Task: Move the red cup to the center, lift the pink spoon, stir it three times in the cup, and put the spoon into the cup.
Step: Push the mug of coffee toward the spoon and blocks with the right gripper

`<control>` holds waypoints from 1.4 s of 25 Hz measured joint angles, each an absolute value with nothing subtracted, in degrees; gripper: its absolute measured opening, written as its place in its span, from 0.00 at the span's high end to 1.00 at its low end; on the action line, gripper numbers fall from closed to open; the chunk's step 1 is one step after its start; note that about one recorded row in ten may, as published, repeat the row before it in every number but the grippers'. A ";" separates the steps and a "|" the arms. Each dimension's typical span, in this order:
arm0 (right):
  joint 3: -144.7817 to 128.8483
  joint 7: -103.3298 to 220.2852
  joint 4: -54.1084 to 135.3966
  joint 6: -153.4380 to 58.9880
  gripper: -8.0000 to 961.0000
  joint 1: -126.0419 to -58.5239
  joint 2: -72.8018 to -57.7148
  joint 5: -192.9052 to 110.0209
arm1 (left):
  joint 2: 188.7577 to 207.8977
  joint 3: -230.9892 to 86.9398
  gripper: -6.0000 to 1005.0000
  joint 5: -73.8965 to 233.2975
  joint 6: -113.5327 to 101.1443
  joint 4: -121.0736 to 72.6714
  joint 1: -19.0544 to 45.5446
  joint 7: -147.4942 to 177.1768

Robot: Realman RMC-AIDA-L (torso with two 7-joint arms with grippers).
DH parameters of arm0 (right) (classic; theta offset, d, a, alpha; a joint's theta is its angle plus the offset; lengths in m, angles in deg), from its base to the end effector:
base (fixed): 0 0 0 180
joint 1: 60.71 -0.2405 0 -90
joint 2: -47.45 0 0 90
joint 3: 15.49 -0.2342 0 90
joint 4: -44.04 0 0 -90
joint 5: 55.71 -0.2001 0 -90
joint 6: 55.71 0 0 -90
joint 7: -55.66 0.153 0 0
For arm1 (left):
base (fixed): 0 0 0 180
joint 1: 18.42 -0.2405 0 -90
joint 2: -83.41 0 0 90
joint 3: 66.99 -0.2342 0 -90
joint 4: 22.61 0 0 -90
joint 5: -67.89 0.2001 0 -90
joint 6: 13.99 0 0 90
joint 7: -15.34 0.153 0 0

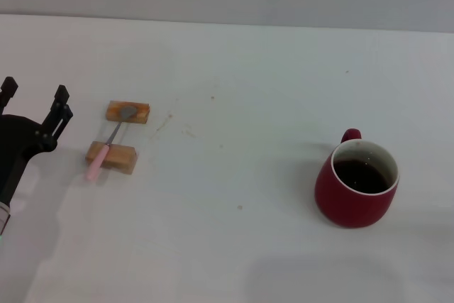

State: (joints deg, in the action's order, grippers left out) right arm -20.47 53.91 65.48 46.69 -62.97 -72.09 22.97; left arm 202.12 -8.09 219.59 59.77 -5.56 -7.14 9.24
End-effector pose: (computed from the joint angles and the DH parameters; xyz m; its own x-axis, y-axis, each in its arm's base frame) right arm 0.3320 0.1621 0.0247 0.6704 0.2555 -0.6967 -0.7418 0.2528 -0.6211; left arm -0.3096 0.2686 -0.0013 0.7273 -0.1084 0.6777 0.6530 -0.1947 -0.7319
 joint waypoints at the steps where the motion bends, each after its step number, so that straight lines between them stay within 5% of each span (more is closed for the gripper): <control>1: -20.39 53.90 65.41 46.58 0.99 -63.01 -72.11 22.98 | 202.13 -8.10 0.19 219.59 59.76 -5.56 -7.12 9.27; 35: -15.44 40.94 76.56 46.02 0.99 -58.63 -72.34 22.91 | 201.87 -6.63 0.20 219.50 59.20 -6.78 -6.85 9.46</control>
